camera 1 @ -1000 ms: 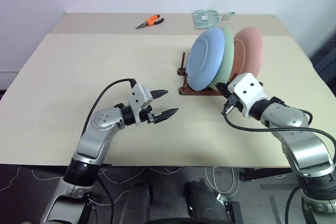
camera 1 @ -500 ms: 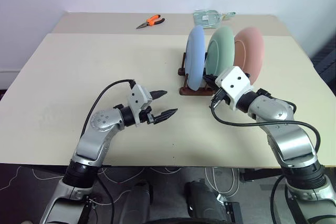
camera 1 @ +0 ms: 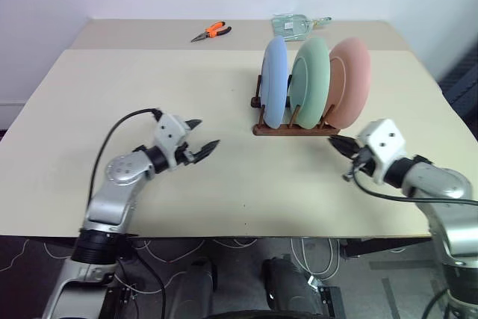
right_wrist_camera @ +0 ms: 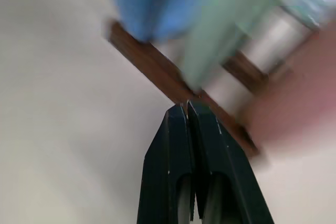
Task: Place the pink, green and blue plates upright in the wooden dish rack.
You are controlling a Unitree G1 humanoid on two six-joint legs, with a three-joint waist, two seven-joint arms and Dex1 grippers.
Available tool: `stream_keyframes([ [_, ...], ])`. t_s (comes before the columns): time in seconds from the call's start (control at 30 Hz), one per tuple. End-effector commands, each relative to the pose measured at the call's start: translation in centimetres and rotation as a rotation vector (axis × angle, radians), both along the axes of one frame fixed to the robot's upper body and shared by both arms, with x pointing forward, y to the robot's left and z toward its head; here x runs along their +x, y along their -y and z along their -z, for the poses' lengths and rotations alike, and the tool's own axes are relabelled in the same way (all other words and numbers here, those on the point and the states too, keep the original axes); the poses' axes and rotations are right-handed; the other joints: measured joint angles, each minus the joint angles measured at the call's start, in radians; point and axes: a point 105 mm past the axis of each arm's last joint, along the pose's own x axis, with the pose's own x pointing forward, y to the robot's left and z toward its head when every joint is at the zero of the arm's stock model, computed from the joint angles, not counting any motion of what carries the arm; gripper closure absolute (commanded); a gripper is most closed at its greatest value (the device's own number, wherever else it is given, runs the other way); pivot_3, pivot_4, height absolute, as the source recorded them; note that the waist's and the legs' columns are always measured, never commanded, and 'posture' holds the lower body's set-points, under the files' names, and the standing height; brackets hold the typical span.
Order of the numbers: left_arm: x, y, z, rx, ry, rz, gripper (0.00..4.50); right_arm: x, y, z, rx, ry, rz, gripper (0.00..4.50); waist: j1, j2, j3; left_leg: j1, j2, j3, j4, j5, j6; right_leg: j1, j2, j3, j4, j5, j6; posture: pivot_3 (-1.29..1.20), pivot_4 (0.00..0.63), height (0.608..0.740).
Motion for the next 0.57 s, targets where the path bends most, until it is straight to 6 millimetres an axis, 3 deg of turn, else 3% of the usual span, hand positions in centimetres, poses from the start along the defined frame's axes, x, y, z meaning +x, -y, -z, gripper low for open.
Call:
stream_keyframes([
  [0.03,-0.3,-3.4,0.1,0.032,0.012,-0.089,0.91,-0.1,4.2,-0.2,-0.024,0.035,0.119,4.43,0.002,0.000,0.000,0.000,0.000,0.000,0.000,0.000,0.000,0.000,0.000,0.000,0.000,0.000,0.000,0.00,0.150,0.740],
  [0.13,-0.7,-3.9,0.3,0.042,0.003,-0.096,0.91,0.1,5.0,0.2,-0.020,0.042,0.127,4.43,0.005,0.000,0.000,0.000,0.000,0.001,0.001,0.000,0.000,0.000,0.000,0.000,0.000,0.000,0.000,0.00,0.150,0.740],
  [0.57,-2.0,-2.7,0.5,0.014,-0.004,-0.107,0.91,2.8,3.0,0.6,-0.014,0.081,0.070,4.43,0.003,0.000,0.000,0.000,0.000,0.000,0.001,0.000,0.000,0.000,0.000,0.000,0.000,0.000,0.000,0.00,0.150,0.740],
])
